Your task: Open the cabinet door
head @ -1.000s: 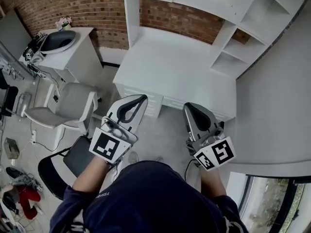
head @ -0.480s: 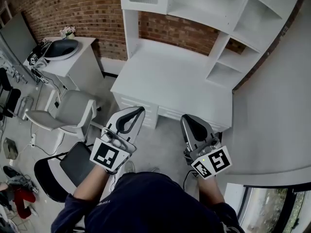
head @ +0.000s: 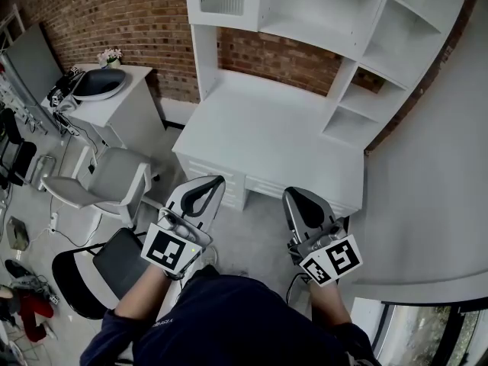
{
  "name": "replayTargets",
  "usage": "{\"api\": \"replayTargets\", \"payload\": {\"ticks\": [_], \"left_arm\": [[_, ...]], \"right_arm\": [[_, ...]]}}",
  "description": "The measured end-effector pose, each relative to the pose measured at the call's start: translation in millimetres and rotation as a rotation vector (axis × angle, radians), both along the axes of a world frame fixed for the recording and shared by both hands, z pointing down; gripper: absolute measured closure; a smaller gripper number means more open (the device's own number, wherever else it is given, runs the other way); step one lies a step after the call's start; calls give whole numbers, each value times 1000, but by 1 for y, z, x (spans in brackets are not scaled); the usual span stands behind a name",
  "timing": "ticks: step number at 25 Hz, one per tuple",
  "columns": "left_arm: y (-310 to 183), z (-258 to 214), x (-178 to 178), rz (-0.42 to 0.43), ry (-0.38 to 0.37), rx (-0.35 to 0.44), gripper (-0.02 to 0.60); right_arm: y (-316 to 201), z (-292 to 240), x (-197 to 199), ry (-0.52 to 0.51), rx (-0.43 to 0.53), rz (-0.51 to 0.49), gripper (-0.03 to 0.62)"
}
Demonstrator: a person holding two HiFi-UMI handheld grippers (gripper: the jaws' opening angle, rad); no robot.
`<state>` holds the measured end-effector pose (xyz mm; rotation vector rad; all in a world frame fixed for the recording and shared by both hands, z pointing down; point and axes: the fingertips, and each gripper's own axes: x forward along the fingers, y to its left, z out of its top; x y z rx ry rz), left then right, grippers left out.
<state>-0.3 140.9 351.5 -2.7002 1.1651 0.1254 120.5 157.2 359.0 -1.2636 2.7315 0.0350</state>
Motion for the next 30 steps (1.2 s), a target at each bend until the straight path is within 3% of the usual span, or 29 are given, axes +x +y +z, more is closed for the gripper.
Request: {"api": "replayTargets", "payload": {"ticks": [14, 30], "left_arm": [[-84, 6, 2, 48, 23, 15, 575], [-247, 3, -84, 115, 25, 10, 575]], "right_arm": [[-77, 8, -2, 20, -8, 34, 571], [-233, -5, -94, 46, 1, 83, 571]]}}
